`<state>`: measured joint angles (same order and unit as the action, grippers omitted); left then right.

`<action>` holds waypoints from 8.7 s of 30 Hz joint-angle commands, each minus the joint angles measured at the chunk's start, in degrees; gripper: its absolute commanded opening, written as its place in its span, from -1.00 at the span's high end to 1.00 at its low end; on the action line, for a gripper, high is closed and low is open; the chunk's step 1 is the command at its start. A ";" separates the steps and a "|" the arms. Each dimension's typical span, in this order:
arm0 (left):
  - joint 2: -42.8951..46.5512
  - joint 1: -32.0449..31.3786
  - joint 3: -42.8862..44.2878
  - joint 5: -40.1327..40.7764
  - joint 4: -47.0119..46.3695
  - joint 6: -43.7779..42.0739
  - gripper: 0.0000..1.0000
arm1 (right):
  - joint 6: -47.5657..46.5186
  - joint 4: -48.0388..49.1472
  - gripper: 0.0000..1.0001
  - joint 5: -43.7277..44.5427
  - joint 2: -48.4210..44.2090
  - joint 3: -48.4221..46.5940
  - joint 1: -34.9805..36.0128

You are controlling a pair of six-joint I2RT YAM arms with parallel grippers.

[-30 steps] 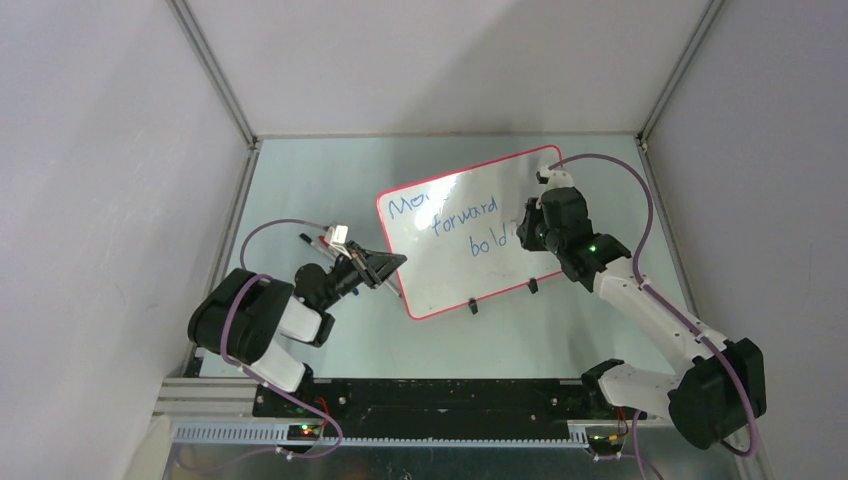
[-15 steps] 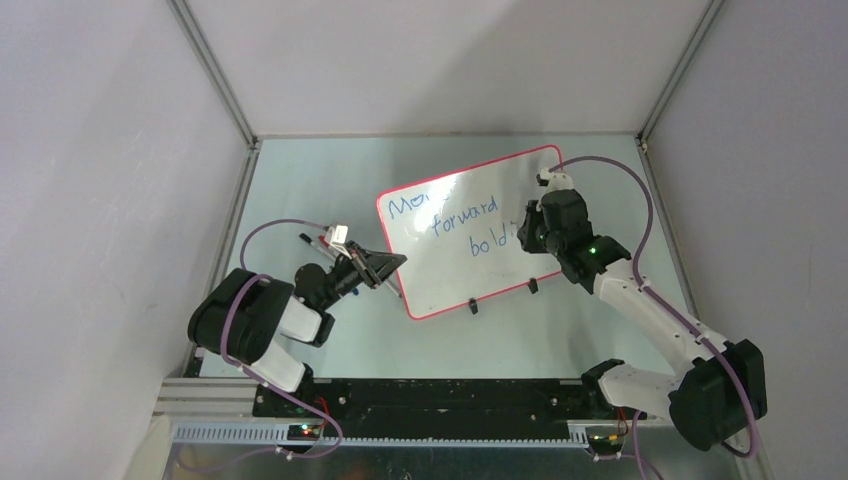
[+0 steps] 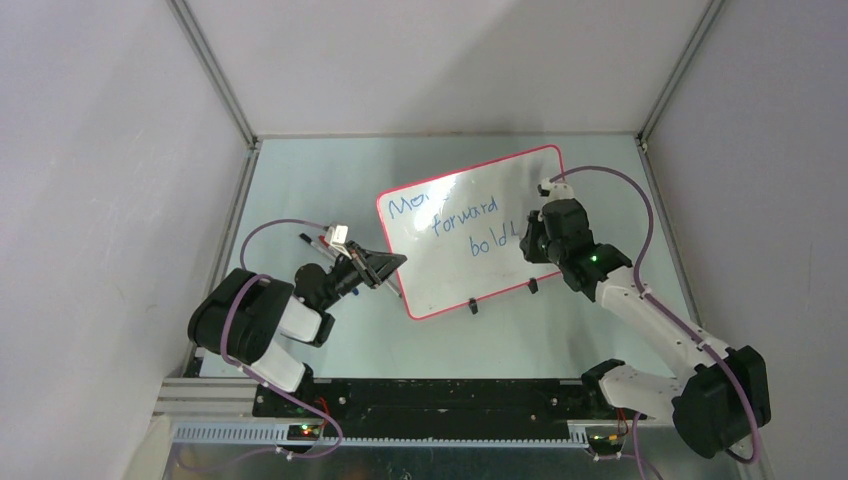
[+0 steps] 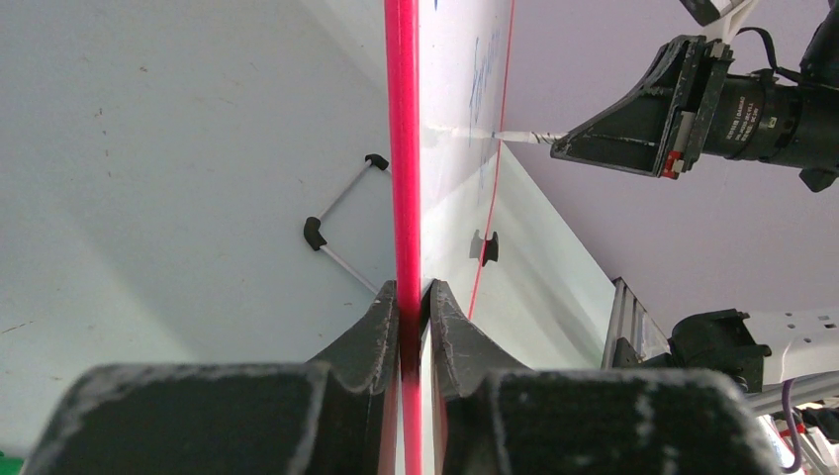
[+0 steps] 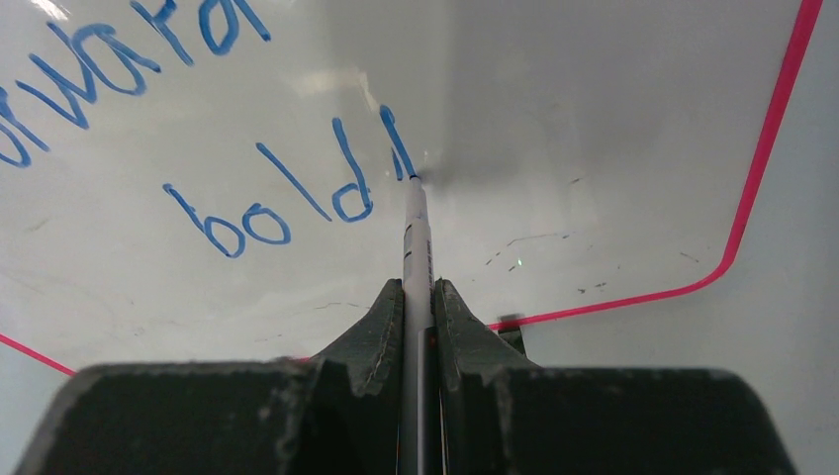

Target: Write a sentence on the whiteboard

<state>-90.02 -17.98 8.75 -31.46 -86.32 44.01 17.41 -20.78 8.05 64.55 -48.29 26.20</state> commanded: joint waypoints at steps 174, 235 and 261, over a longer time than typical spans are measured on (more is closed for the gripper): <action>0.36 -0.18 0.13 1.50 -1.39 -4.02 1.00 | 1.54 -2.36 1.00 -2.93 4.00 -5.91 -6.68; 0.46 -0.11 0.04 1.39 -1.39 -3.93 1.00 | 2.55 -0.57 1.00 -6.80 -1.00 -0.27 -3.35; 12.33 1.76 -6.91 3.94 -0.34 -5.13 0.15 | -1.54 11.22 1.00 -8.72 -19.10 9.90 3.69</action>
<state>-81.03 -16.91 3.09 -29.26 -85.78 40.97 17.17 -15.55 -0.93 48.47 -39.59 28.71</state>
